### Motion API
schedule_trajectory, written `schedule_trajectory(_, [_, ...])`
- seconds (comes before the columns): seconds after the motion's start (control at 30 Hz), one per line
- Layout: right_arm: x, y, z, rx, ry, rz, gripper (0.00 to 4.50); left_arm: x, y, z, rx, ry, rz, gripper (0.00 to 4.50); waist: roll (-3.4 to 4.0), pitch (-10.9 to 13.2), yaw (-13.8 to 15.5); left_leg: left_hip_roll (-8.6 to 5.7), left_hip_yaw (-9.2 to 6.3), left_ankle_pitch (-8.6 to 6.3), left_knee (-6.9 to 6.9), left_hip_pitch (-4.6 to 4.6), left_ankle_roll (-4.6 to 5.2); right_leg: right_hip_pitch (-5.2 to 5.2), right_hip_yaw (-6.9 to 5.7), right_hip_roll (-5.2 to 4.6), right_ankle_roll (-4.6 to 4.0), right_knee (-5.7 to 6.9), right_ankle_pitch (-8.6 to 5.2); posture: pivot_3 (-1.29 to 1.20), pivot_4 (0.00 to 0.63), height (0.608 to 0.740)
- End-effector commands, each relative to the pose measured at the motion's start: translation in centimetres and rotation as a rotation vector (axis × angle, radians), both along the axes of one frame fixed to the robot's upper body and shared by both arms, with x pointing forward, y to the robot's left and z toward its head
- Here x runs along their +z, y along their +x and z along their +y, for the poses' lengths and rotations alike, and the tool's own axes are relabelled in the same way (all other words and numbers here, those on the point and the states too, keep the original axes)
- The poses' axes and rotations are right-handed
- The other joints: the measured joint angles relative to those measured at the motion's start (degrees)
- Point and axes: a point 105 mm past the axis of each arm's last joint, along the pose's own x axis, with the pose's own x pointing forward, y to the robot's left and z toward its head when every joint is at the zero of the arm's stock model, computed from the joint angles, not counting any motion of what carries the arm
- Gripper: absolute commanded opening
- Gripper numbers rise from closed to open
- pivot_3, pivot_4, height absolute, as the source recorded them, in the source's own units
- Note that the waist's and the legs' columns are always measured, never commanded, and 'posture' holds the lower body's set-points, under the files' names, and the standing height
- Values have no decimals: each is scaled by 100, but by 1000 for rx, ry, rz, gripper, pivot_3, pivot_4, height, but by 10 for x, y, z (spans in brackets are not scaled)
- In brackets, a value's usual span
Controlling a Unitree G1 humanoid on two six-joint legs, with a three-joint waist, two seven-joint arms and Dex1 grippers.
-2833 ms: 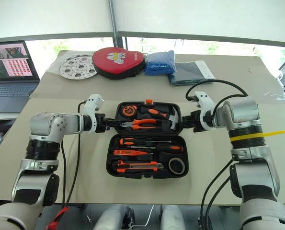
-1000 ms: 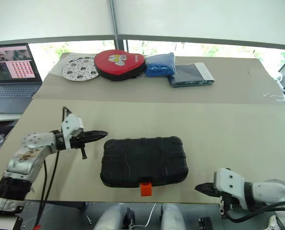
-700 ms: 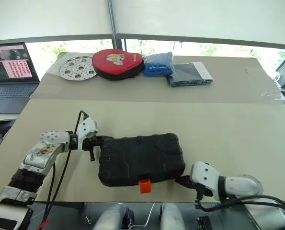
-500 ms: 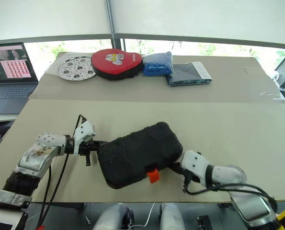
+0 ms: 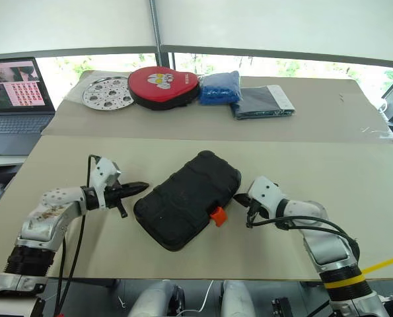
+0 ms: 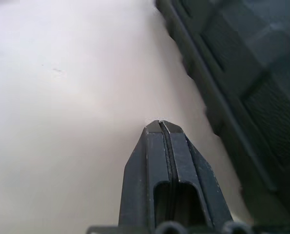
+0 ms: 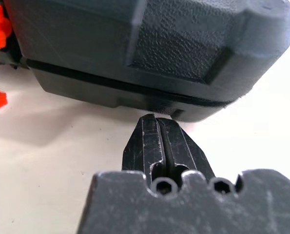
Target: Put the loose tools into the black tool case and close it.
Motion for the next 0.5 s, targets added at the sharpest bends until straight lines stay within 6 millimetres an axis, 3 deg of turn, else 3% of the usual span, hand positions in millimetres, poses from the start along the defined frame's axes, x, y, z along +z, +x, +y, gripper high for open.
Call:
schedule_trajectory(0.03, [21, -14, -20, -8, 29, -6, 35, 38, 1, 3, -76, -60, -85, 37, 0, 0, 20, -1, -1, 0, 0, -3, 0, -1, -5, -2, 1, -3, 0, 0, 150, 740])
schedule_trajectory(0.13, [20, -42, -18, 53, 53, 83, 35, 58, -7, -19, -221, -62, -106, 37, 0, 0, 49, -1, -5, -1, 0, -11, 2, 1, -16, -4, 2, -9, 0, 0, 150, 740])
schedule_trajectory(0.27, [7, -73, -6, 127, 23, 203, 35, 65, -16, -56, -366, -50, -122, 37, 1, 0, 31, -2, -9, -2, 1, -10, 3, 8, -21, -4, 4, -13, 0, 0, 150, 740])
schedule_trajectory(0.4, [-1, -76, 4, 130, 16, 197, 35, 62, -18, -84, -440, -38, -117, 37, -1, 1, -5, -5, -3, -2, 3, 2, 4, 12, 1, 4, 6, -10, 1, 0, 150, 740])
schedule_trajectory(0.5, [-1, -70, 12, 124, 33, 179, 35, 47, -19, -103, -496, 35, -120, 37, -2, 1, 4, -4, -4, -1, 3, 4, 2, 11, 4, 9, 6, -7, 1, 0, 150, 740])
